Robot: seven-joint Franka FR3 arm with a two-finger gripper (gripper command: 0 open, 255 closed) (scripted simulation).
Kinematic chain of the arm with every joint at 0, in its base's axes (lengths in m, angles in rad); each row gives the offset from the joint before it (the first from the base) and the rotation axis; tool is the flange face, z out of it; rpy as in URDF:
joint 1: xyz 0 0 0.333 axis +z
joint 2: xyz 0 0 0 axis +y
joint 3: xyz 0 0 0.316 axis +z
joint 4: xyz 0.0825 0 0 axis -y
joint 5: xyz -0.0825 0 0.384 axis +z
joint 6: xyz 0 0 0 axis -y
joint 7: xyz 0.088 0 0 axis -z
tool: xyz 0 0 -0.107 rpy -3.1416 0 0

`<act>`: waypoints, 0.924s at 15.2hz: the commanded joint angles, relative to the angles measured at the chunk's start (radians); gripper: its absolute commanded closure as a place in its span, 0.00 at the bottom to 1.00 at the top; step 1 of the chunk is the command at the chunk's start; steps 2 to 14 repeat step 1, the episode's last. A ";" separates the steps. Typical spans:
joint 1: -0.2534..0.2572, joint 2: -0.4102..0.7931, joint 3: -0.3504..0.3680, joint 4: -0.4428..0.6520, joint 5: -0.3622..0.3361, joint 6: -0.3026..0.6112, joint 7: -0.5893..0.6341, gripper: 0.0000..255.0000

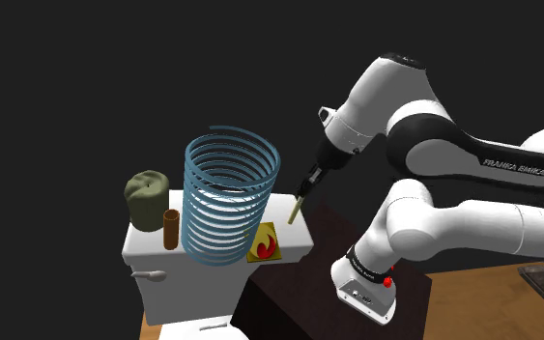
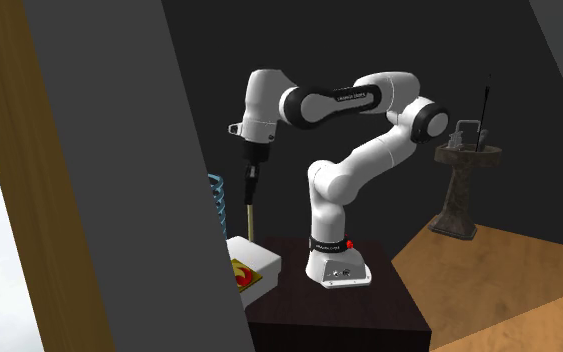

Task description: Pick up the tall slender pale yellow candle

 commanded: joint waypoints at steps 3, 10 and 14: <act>-0.001 0.001 -0.001 0.009 -0.002 -0.008 0.001 1.00; -0.001 0.001 -0.001 0.009 -0.002 -0.008 0.001 1.00; -0.001 0.001 -0.001 0.009 -0.002 -0.008 0.001 1.00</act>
